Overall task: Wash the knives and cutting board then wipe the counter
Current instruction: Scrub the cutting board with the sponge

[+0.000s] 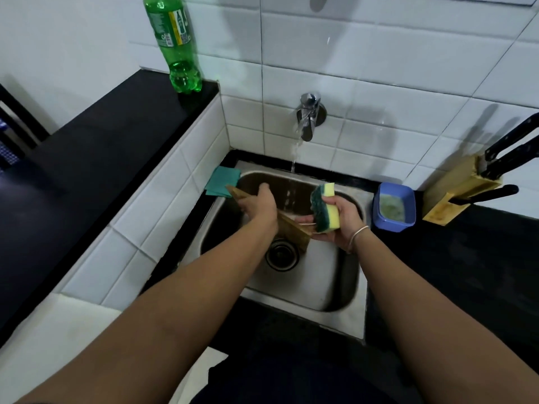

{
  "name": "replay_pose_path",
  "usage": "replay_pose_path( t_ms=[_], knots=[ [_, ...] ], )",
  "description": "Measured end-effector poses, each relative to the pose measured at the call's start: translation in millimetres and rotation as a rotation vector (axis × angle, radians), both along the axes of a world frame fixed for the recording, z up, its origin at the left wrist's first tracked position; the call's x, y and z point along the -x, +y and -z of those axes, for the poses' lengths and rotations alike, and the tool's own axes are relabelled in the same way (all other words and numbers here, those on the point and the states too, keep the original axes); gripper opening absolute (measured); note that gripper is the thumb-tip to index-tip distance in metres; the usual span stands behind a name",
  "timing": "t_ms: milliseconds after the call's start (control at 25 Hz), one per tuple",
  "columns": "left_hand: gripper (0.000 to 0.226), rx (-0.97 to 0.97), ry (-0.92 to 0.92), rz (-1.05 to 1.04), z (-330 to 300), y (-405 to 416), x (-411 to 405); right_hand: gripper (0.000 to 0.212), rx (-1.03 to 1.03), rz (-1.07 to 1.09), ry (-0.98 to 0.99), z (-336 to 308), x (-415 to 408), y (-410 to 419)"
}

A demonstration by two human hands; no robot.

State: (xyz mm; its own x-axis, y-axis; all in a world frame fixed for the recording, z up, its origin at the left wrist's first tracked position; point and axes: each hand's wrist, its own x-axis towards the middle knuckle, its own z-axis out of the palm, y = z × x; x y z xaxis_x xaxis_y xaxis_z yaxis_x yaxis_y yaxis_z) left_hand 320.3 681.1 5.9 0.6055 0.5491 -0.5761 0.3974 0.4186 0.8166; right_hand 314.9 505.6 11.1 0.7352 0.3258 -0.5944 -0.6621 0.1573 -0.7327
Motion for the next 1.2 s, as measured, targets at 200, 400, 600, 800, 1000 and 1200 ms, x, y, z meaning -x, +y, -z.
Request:
replay_pose_path(
  t_ms=[200, 400, 600, 800, 1000, 1200],
  knots=[
    [0.054, 0.055, 0.075, 0.281, 23, 15, 14, 0.044, 0.055, -0.103, 0.013, 11, 6, -2],
    [0.048, -0.079, 0.119, 0.660, 2, 63, 6, 0.041, 0.093, 0.154, -0.077, 2, -5, -20],
    [0.049, -0.387, 0.115, 1.177, -37, 76, -12, 0.027, 0.119, 0.321, -0.141, -20, -13, -27],
    [0.045, -0.432, 0.081, 1.273, -59, 67, -28, 0.023, 0.114, 0.364, -0.169, -30, -11, -23],
    [0.047, -0.457, 0.066, 1.269, -65, 74, -35, 0.024, 0.102, 0.382, -0.173, -34, -19, -18],
    [0.038, -0.447, 0.041, 1.238, -68, 65, -45, 0.023, 0.099, 0.403, -0.221, -37, -29, -9]
  ],
)
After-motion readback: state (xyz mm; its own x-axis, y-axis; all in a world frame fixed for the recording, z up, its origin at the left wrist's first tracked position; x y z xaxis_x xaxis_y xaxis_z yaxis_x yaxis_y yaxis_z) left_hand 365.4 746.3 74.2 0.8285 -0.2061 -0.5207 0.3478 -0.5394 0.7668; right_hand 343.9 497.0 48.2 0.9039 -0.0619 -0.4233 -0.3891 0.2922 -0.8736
